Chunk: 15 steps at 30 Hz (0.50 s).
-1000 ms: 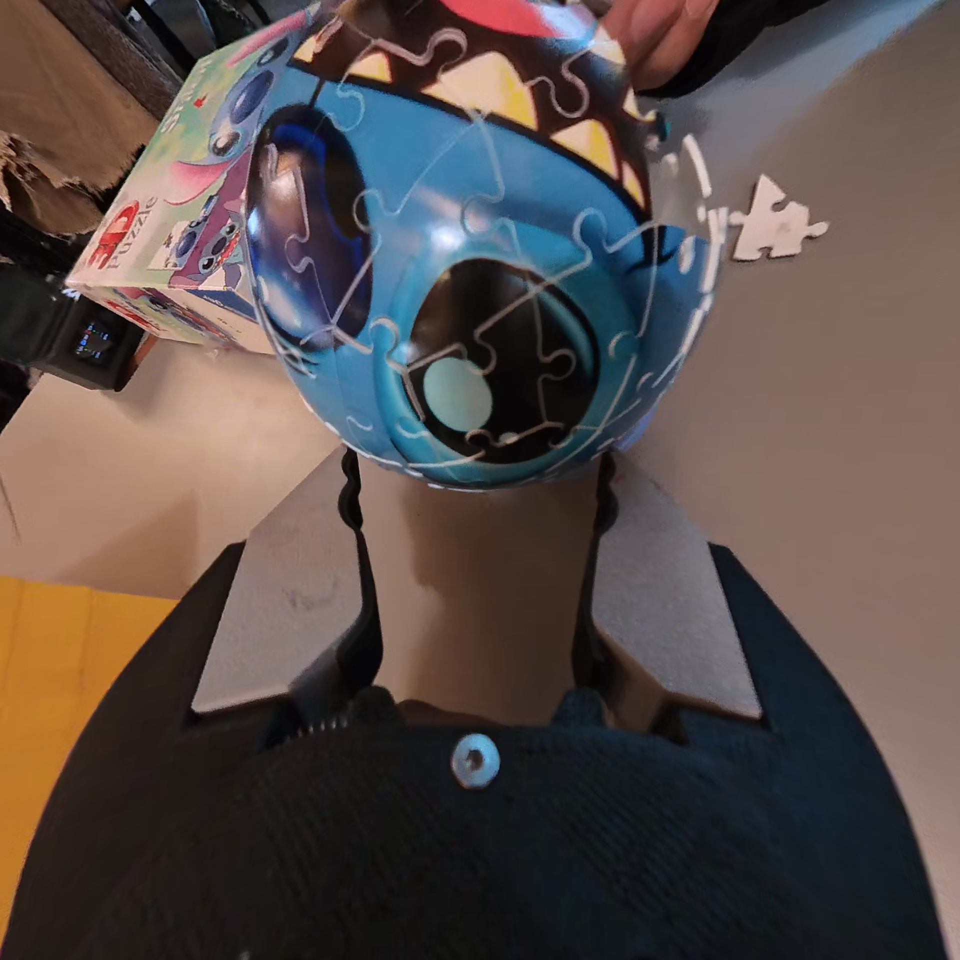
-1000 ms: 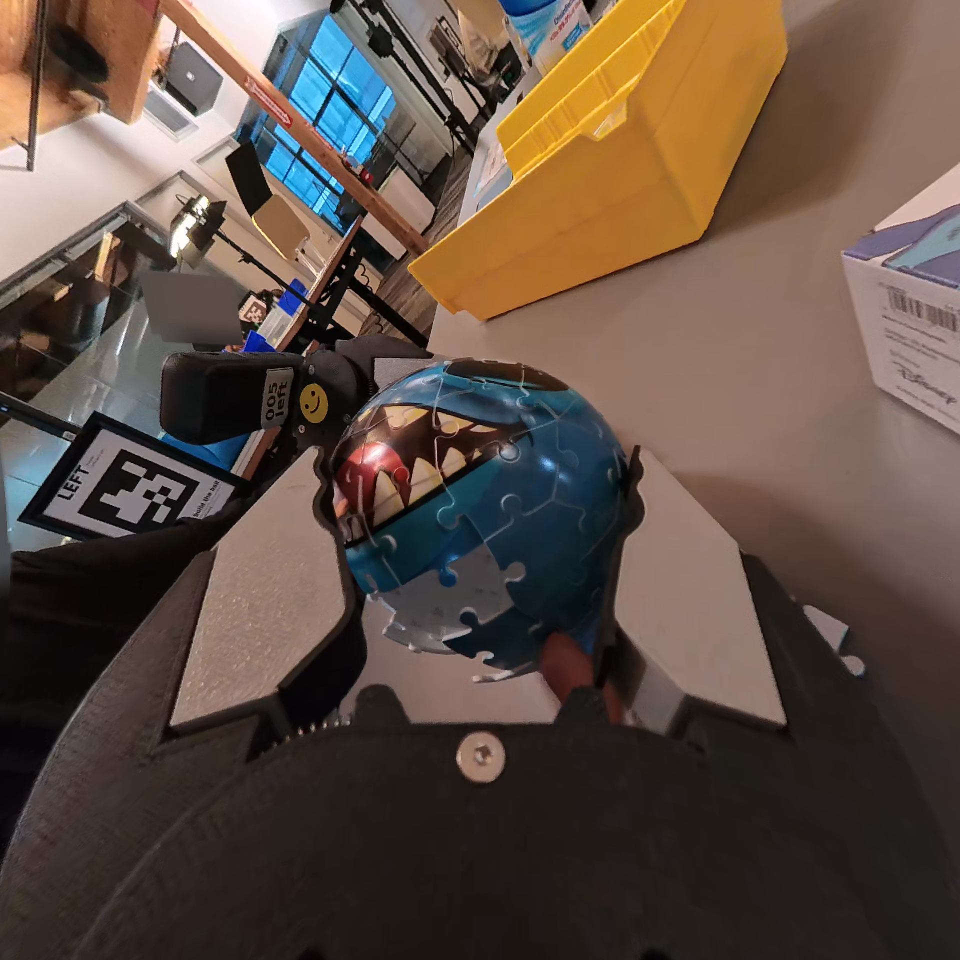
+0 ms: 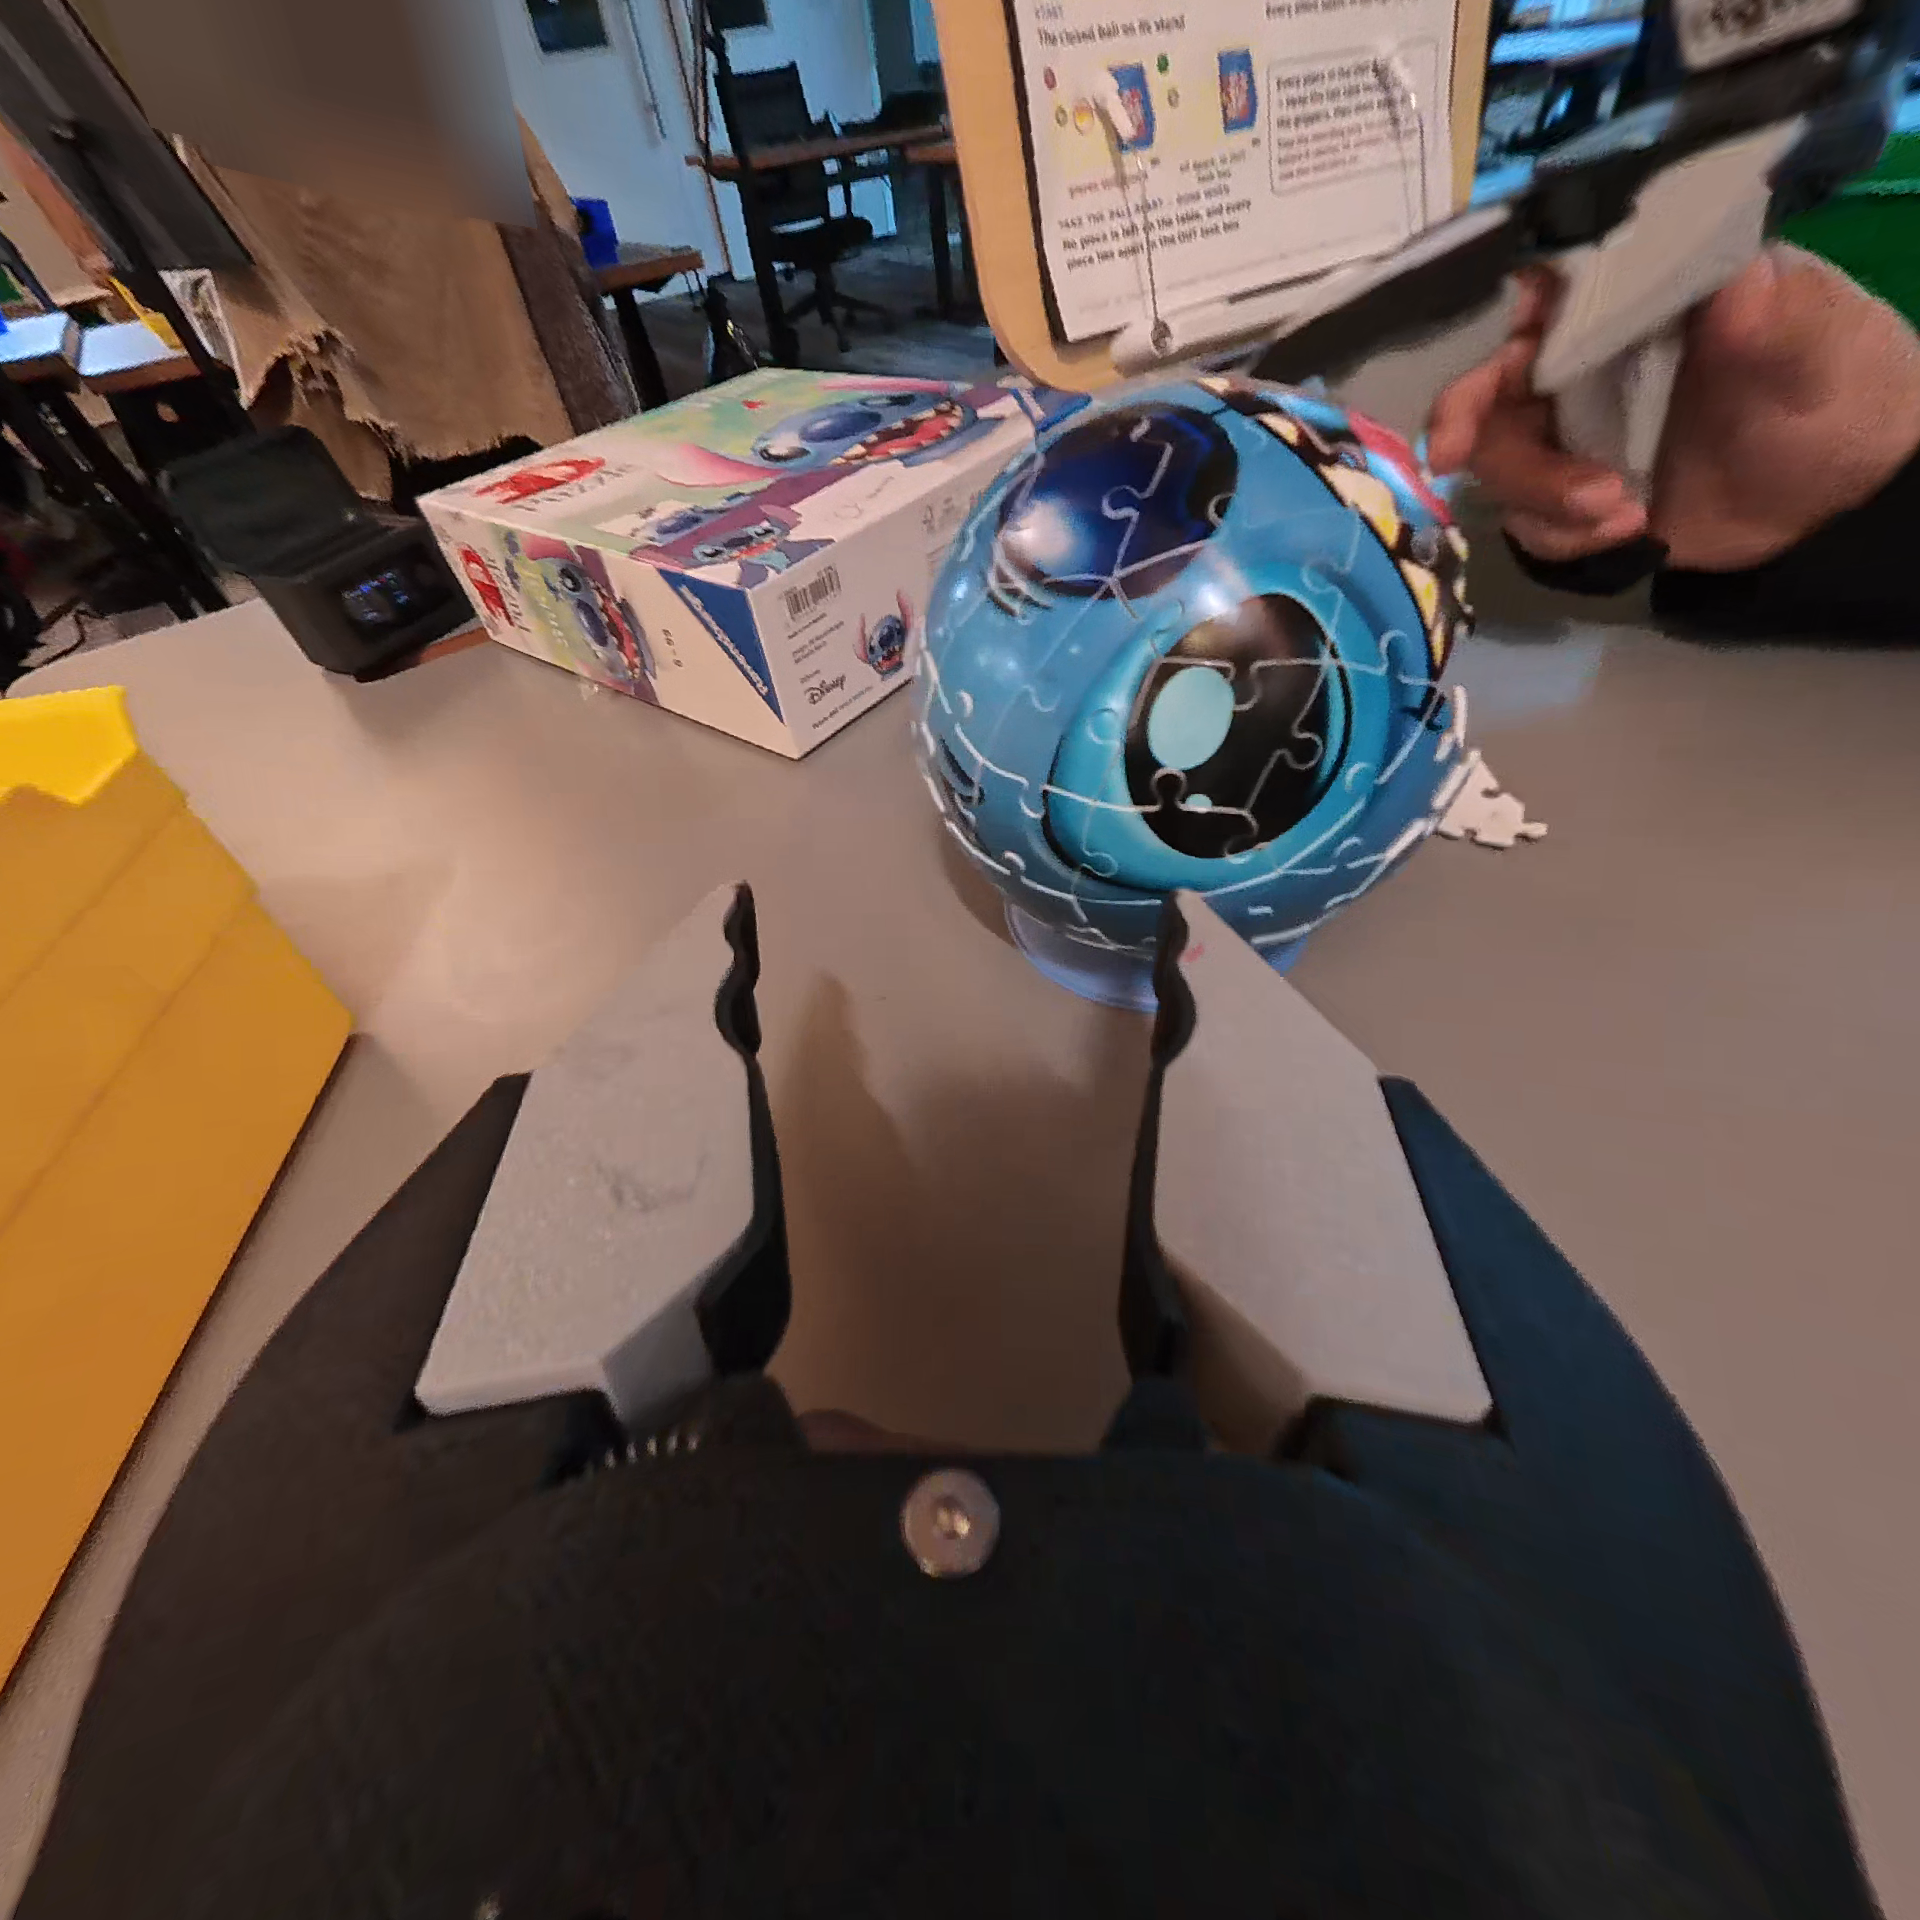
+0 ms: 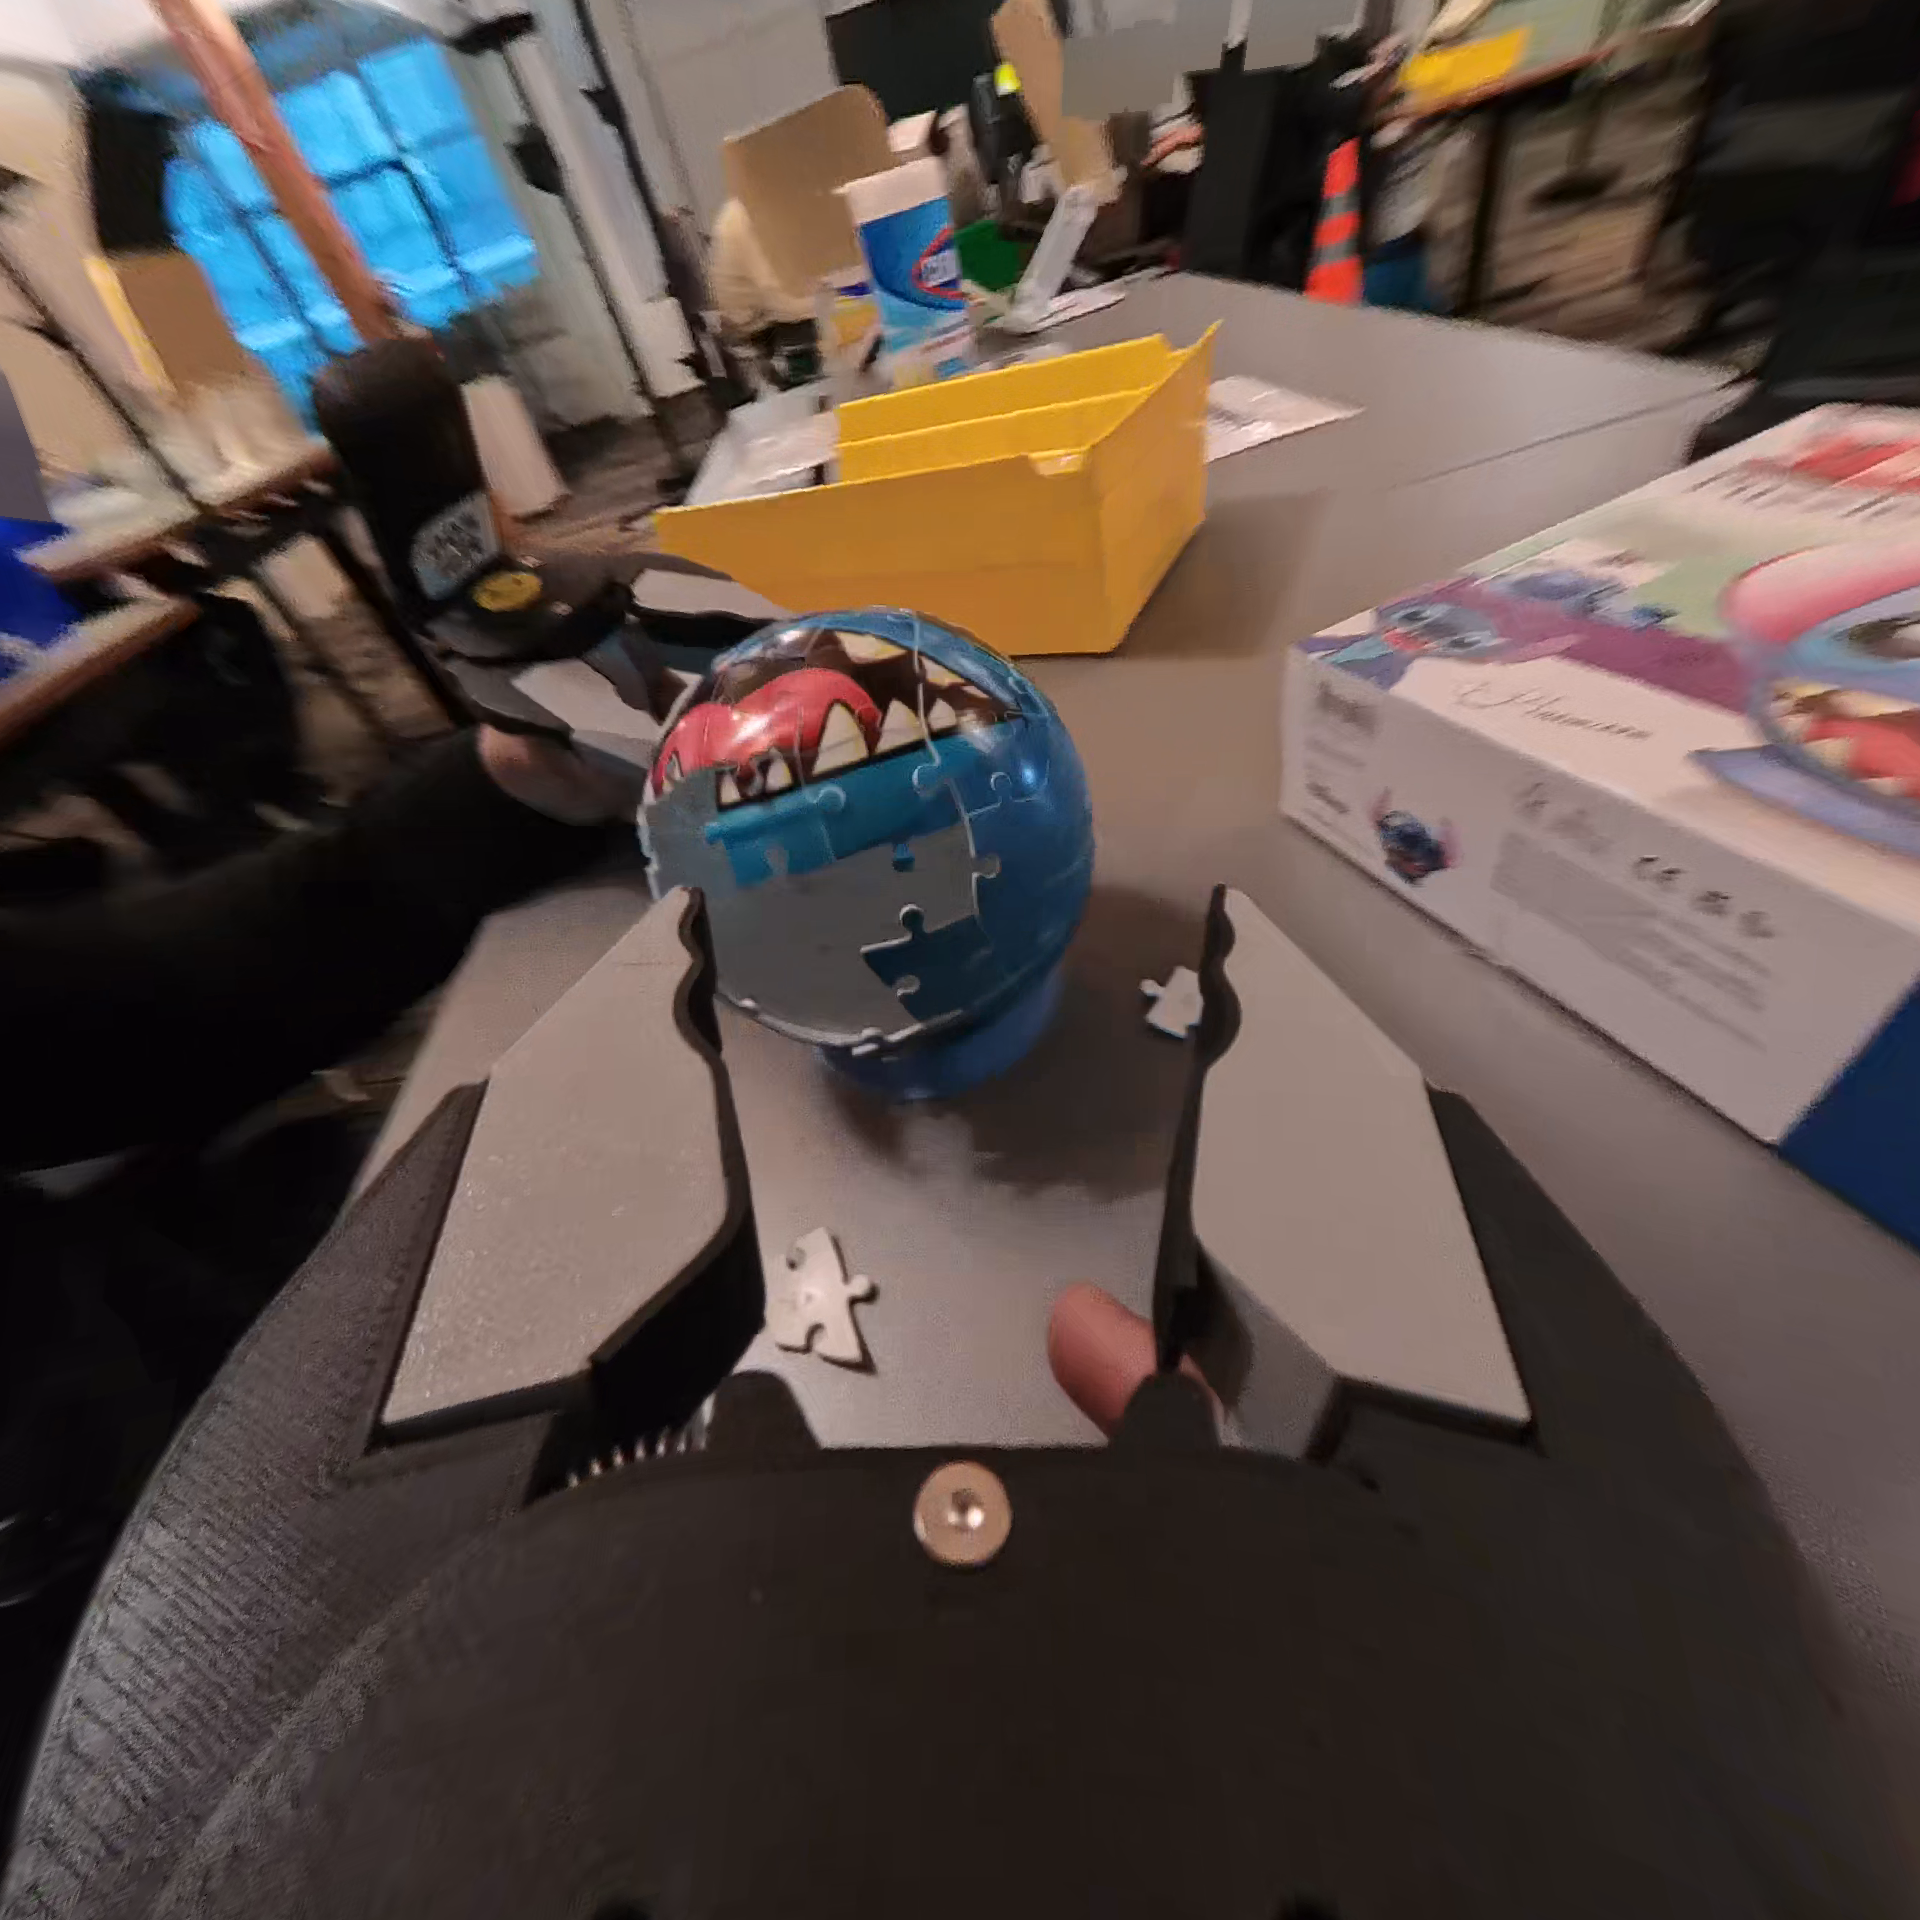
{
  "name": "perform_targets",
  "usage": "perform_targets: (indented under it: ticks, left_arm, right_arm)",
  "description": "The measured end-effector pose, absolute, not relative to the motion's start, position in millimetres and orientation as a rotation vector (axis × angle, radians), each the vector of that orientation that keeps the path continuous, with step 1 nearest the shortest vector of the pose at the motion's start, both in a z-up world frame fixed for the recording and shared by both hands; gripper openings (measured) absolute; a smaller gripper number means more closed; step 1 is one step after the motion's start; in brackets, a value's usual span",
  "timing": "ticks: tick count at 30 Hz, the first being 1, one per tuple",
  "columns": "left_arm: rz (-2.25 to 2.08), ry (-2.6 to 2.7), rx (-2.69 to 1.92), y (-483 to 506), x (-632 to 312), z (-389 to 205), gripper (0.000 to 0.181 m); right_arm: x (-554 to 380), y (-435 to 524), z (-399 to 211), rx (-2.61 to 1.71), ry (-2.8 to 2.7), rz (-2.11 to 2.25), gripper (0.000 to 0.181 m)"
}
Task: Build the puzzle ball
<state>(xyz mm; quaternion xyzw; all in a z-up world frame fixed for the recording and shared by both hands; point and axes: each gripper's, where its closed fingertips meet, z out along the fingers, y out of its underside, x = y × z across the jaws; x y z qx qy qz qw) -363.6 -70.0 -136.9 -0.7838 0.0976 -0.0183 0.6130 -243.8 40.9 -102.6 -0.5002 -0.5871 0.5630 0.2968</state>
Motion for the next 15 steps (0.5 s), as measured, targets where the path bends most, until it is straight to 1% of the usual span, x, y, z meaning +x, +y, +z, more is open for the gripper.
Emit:
perform_targets:
  ticks: [2, 4, 8, 11, 14, 15]
  left_arm:
    - [-0.055, 0.198, -1.781, -72, -367, -132, 0.072]
    - [-0.05, 0.192, -1.768, -72, -368, -131, 0.072]
    - [0.019, 0.18, -1.748, -73, -371, -128, 0.071]
    - [0.005, 0.19, -1.74, -73, -365, -127, 0.071]
    - [0.003, 0.18, -1.695, -77, -366, -121, 0.071]
    - [0.003, 0.173, -1.663, -80, -367, -117, 0.071]
  right_arm:
    - [-235, 36, -106, -1.296, -1.552, 1.353, 0.09]
    - [-229, 33, -107, -1.255, -1.529, 1.162, 0.084]
    - [-222, 22, -97, -1.145, -1.466, 0.827, 0.08]
    - [-223, 6, -95, -1.108, -1.444, 0.766, 0.081]
    - [-222, 5, -100, -1.118, -1.439, 0.752, 0.074]
    - [-221, 11, -104, -1.131, -1.438, 0.734, 0.068]
